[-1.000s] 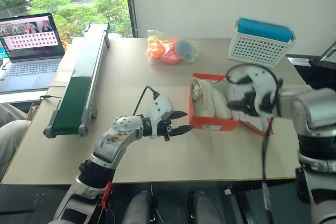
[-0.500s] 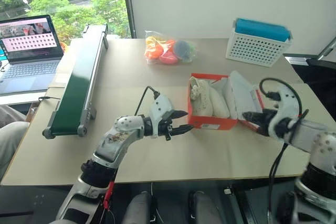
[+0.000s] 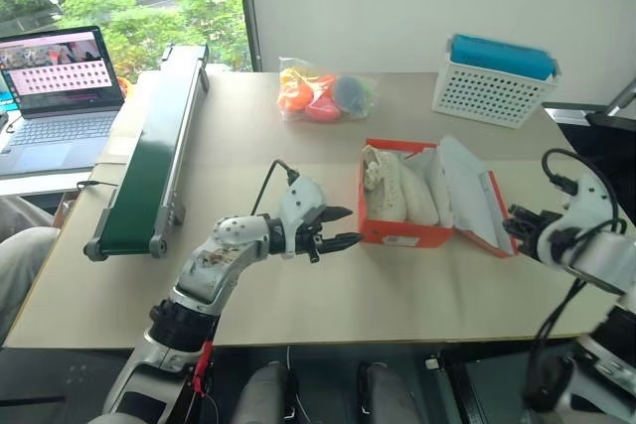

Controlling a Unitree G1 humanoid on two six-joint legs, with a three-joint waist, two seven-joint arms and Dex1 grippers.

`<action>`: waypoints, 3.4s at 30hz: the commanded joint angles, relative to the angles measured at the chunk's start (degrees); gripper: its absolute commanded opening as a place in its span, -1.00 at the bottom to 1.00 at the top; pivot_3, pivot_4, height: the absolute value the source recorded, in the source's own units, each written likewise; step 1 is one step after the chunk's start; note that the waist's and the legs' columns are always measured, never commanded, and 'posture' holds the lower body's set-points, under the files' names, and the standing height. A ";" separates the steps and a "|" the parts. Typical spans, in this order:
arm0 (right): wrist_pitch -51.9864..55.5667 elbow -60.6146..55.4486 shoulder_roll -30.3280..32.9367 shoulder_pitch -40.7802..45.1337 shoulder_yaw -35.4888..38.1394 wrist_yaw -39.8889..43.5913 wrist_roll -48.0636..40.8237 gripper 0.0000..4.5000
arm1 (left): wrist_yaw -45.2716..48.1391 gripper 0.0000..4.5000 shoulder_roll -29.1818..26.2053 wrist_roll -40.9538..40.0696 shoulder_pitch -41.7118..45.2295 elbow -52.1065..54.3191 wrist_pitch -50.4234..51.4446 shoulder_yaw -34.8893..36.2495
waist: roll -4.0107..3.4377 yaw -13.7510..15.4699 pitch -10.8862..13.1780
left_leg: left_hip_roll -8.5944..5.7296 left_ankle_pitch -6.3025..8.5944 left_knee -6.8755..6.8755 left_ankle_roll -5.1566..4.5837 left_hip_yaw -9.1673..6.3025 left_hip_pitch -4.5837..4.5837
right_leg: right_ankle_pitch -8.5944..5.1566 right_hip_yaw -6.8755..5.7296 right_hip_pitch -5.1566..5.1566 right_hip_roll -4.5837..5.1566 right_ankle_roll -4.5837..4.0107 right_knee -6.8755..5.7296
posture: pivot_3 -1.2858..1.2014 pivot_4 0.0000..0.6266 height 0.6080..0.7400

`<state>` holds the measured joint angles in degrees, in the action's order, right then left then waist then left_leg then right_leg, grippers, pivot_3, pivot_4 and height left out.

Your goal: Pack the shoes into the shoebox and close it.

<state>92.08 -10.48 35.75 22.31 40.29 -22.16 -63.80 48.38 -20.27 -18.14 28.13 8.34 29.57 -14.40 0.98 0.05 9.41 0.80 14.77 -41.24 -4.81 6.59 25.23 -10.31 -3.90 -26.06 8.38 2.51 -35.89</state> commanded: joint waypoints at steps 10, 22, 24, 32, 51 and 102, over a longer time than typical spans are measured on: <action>-7.61 20.75 3.29 4.95 -12.88 -23.04 -27.21 -0.99 | -0.52 0.18 0.12 -0.32 -0.57 2.80 -0.84 0.31 | 0.03 -0.79 0.00 | 0.04 0.04 -0.01 -0.08 0.00 -0.10 | -0.01 0.10 0.13 -0.07 0.03 0.10 | 0.03 -0.52 0.46; -24.23 37.94 -2.38 11.35 -4.25 -32.85 -18.71 -0.99 | -0.59 0.18 -0.23 -0.85 0.09 3.04 -0.55 0.89 | 0.03 -0.16 0.00 | 0.03 0.04 -0.08 -0.08 0.06 -0.05 | -0.03 0.05 0.16 -0.04 0.09 0.13 | 0.03 -0.52 0.46; -28.54 37.46 -4.77 12.00 -1.70 -34.24 -18.06 -0.99 | -0.55 0.18 -0.17 -0.90 0.17 3.01 -0.56 0.93 | 0.02 -0.45 0.00 | 0.04 0.02 -0.06 -0.05 0.04 -0.06 | -0.03 0.06 0.16 -0.06 0.09 0.12 | 0.03 -0.52 0.46; -45.62 31.56 -16.37 12.25 4.99 -37.15 -16.63 -0.99 | 0.39 0.18 -0.32 -0.70 2.04 1.15 -1.13 1.24 | -0.01 -0.87 -0.01 | 0.05 -0.08 -0.05 0.11 0.04 -0.06 | -0.03 0.06 0.14 -0.07 0.10 0.09 | 0.03 -0.52 0.46; -74.47 24.10 -30.54 14.04 3.32 -16.29 -4.36 -0.99 | 3.34 0.18 -1.48 -0.49 5.23 -1.09 -1.27 1.02 | -0.14 -1.45 -0.01 | 0.04 -0.24 0.01 0.38 0.06 -0.08 | -0.03 0.11 0.05 -0.08 0.09 -0.02 | 0.03 -0.52 0.46; -50.62 47.21 -13.40 35.59 -51.60 56.40 53.11 -0.99 | -3.08 0.18 -0.98 -1.05 1.59 5.74 3.14 3.01 | -0.14 -1.04 0.07 | 0.03 -0.23 -0.33 0.38 0.07 0.09 | -0.03 -0.05 -0.02 -0.02 0.06 -0.11 | 0.03 -0.52 0.46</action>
<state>39.42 34.49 22.93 57.59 -11.32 31.98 -10.48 45.60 -21.16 -18.36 29.53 11.70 32.80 -12.34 0.83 -0.99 9.48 0.83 14.54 -41.57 -4.43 6.66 25.31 -10.34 -3.95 -26.07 8.36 2.57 -36.01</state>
